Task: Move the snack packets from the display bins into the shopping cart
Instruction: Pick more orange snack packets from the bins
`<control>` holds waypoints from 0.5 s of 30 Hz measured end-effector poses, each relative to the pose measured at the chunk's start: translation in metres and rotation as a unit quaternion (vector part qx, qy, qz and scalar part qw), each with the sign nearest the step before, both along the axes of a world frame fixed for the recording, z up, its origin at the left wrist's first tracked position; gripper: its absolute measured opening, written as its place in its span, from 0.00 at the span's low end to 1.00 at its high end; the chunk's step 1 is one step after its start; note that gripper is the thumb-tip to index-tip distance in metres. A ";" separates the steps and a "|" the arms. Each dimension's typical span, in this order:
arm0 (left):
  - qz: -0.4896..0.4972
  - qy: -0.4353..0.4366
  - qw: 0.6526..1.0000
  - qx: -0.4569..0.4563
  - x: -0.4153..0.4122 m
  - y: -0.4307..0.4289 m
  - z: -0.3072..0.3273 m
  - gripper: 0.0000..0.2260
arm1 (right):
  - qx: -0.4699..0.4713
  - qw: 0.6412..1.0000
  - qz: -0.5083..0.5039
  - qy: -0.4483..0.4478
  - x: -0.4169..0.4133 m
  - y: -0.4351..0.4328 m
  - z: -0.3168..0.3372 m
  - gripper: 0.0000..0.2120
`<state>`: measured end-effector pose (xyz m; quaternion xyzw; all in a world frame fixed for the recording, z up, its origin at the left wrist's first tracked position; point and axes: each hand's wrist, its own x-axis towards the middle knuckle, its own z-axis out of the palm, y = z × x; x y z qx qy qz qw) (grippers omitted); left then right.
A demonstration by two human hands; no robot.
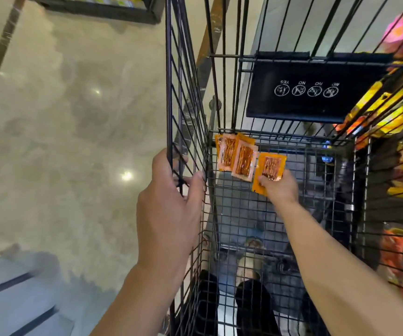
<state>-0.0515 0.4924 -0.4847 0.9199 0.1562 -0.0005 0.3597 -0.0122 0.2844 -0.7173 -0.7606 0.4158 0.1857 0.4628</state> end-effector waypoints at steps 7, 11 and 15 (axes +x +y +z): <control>0.005 0.020 1.000 -0.005 0.000 -0.005 0.009 0.20 | 0.234 0.970 -0.043 -0.053 -0.033 -0.031 0.061 0.14; 0.028 -0.045 0.997 0.060 -0.014 -0.020 0.026 0.33 | 0.317 0.944 -0.014 -0.085 -0.051 -0.046 0.105 0.25; -0.039 -0.108 0.993 0.021 -0.028 -0.061 0.030 0.28 | 0.339 0.933 0.020 -0.119 -0.064 -0.054 0.126 0.27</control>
